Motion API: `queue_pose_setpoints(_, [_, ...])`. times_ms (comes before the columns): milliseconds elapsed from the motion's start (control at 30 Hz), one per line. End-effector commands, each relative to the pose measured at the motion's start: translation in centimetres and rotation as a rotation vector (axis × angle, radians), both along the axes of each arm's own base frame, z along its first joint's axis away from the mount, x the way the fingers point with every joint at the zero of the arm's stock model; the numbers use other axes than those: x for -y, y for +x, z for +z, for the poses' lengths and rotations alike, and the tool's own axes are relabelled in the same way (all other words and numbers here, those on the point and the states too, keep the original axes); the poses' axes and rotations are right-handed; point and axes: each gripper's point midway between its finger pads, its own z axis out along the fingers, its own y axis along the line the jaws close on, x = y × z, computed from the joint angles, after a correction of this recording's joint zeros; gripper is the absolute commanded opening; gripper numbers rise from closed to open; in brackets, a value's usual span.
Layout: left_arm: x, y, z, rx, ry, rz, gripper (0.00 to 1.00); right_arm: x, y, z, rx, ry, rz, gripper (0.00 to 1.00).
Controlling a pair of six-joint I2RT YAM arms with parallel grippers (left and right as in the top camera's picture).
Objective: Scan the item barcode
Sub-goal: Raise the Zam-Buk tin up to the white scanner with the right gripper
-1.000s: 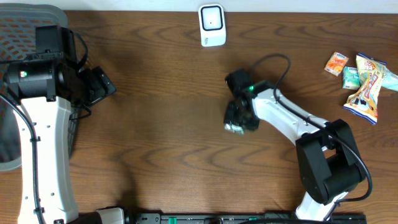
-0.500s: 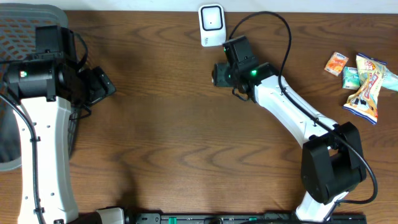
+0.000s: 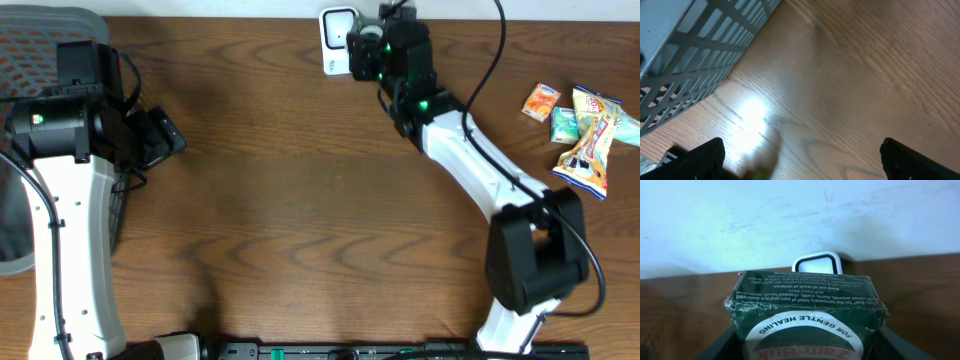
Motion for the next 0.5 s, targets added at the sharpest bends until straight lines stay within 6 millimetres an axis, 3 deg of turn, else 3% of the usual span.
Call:
queue_pose_setpoints(0, [-0.2, -0.1, -0.3, -0.013, 0.002, 0.008, 0.98, -1.3, 2.9, -1.5, 0.002, -0.034, 0.012, 0.44])
queue_pose_setpoints(200, [-0.2, -0.1, -0.3, -0.013, 0.002, 0.008, 0.98, -3.4, 8.0, -0.8, 0.049, -0.107, 0.047, 0.45])
queue_pose_setpoints(367, [-0.2, -0.1, -0.3, -0.013, 0.002, 0.008, 0.98, -4.3, 10.4, -1.8, 0.067, -0.106, 0.04, 0.44])
queue_pose_setpoints(467, [-0.2, -0.1, -0.3, -0.013, 0.002, 0.008, 0.98, -3.8, 11.6, -2.5, 0.108, -0.112, 0.005, 0.43])
